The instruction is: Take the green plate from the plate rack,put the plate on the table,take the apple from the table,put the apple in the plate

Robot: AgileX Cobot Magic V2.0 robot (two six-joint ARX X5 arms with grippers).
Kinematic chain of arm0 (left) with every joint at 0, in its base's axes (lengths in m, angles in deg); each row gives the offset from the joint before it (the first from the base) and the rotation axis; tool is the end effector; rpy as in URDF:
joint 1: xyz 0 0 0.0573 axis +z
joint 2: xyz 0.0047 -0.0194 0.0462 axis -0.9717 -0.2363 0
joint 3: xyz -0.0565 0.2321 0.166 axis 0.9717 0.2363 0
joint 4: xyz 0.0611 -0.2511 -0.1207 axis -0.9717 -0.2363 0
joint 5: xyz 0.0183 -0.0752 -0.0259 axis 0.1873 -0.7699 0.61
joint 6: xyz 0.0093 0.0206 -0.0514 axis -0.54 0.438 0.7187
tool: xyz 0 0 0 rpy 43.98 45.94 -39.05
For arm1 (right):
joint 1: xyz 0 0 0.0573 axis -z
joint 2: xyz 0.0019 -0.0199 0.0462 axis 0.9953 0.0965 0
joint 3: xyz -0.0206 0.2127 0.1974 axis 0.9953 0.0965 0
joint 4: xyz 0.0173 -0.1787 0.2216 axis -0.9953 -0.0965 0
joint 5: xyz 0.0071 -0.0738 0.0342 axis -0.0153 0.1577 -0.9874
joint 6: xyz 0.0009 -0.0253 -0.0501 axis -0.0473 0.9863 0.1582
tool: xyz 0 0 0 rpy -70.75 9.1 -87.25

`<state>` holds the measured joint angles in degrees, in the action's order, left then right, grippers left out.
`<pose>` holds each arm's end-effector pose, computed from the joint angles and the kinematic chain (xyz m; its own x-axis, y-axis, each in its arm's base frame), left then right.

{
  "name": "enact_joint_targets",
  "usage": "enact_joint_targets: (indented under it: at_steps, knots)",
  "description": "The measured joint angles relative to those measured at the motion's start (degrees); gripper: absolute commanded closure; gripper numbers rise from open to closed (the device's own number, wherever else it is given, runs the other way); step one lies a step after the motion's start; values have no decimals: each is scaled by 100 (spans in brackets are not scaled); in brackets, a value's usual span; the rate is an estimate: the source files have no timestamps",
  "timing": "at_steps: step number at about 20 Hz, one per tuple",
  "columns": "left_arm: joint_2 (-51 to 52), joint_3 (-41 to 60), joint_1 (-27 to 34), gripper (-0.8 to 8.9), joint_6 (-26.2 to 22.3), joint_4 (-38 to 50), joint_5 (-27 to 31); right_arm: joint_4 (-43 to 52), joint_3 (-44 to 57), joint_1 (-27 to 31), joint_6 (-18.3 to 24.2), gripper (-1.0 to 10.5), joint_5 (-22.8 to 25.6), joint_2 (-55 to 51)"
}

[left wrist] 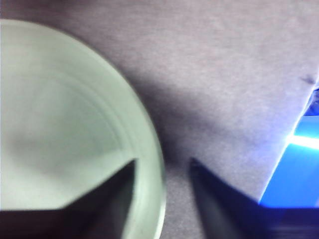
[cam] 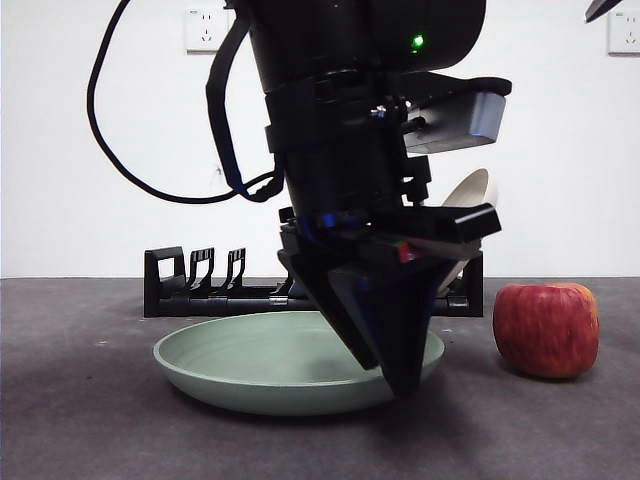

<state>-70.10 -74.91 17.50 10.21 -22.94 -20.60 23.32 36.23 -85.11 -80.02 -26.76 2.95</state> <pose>0.2070 -0.3375 0.1912 0.2364 -0.2454 -0.9402 0.8802 0.4639 0.1002 0.1845 0.0154 0.3287 0.8235 0.4161 -0.3856 -0.3024 0.8971 0.3222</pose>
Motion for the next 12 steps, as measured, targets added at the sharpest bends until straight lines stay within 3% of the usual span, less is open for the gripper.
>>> enact_joint_targets:
  at_steps: [2,4,8,12]
  knots:
    - [26,-2,15,455,184,-11,9,-7,0,-83,55,405,-2,0]
    - [264,-17,15,455,293,-55,85,-76,-22,-208,111,404,-2,31]
    - [1637,-98,46,455,428,37,911,-739,-450,-507,420,403,48,492]
    - [3373,-120,337,459,479,61,1550,-1338,-1005,-1067,785,399,874,1257]
